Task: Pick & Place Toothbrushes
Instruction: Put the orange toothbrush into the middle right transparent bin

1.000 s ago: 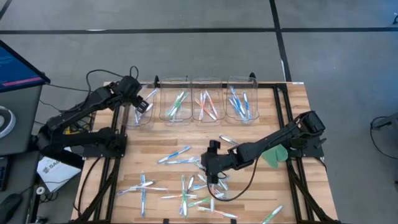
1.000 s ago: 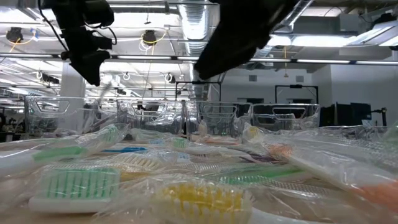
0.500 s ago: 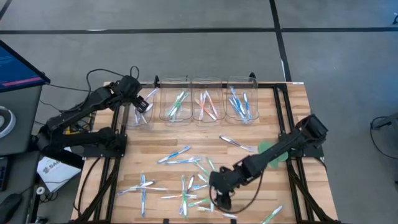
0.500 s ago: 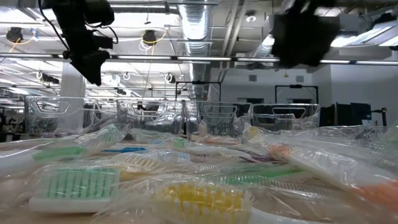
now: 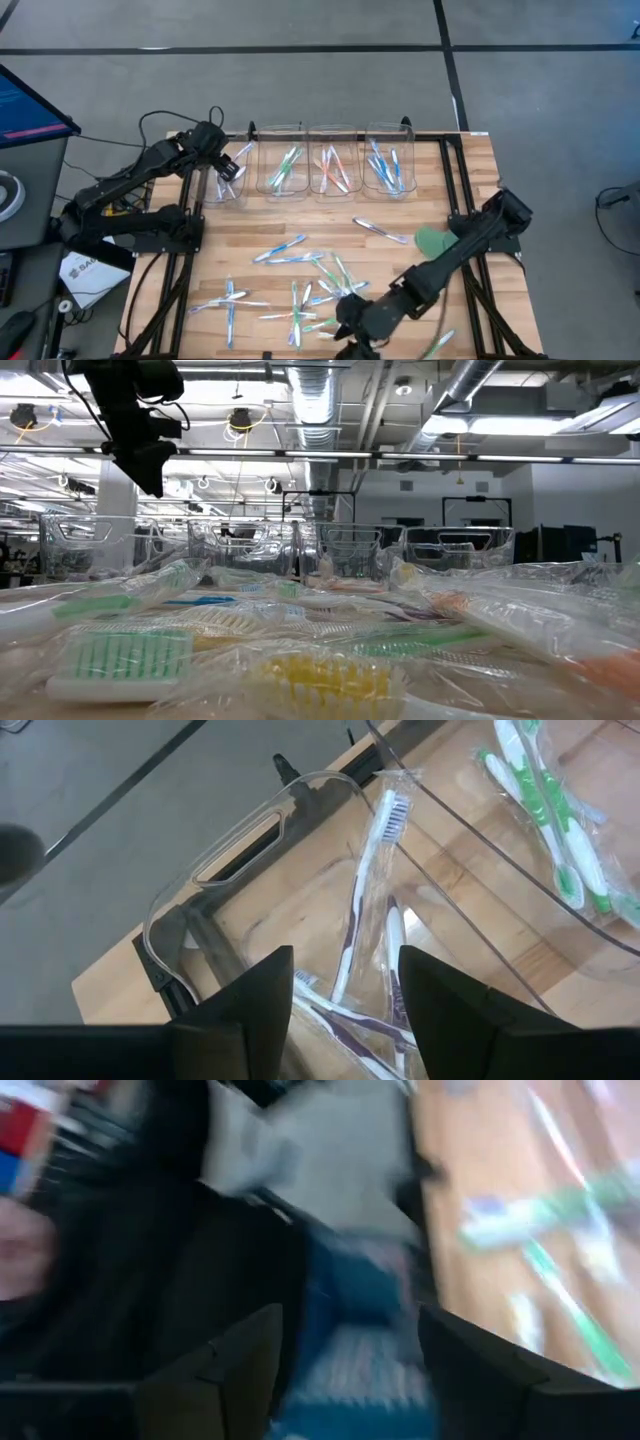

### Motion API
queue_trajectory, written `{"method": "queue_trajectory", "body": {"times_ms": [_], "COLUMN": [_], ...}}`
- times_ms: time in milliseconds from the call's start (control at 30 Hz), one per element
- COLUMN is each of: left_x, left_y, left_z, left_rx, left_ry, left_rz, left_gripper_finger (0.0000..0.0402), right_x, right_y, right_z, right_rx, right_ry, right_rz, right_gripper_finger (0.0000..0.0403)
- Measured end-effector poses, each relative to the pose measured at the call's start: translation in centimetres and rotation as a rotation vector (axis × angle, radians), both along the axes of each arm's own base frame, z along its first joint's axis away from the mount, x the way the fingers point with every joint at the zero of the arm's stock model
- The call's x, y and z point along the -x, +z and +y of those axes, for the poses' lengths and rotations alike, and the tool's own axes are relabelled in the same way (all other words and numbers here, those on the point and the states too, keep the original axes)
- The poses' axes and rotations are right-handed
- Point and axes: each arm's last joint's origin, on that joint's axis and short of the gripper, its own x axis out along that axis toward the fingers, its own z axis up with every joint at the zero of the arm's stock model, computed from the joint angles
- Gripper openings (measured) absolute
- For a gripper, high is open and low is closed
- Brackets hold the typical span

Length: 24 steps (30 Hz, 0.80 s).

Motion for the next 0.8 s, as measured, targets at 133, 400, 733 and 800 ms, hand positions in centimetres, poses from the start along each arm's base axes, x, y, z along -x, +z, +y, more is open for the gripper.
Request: {"method": "queue_trajectory", "body": {"times_ms": [133, 400, 733, 800], "left_x": [0.1, 0.2, 0.1, 0.2], "left_y": [-0.6, -1.8, -1.8, -1.7], "left_z": [-0.1, -0.2, -0.2, -0.2], "left_rx": [0.012, 0.034, 0.032, 0.03], "left_ry": [0.0, -0.001, -0.003, -0.005], "left_rz": [0.012, 0.033, 0.03, 0.024], "left_gripper_finger": [0.0173, 0.0172, 0.0175, 0.0176], "right_x": [0.4, 1.3, -2.9, -3.0], "right_y": [4.7, 10.5, 7.5, 6.5], "right_z": [1.5, 3.6, 6.5, 5.3], "right_rx": [0.042, 0.166, 0.419, 0.406], "right_ry": [0.032, 0.062, 0.215, 0.163], "right_rz": [-0.201, -0.476, -0.306, -0.172], "right_gripper_finger": [0.0204, 0.016, 0.0144, 0.0143]}}
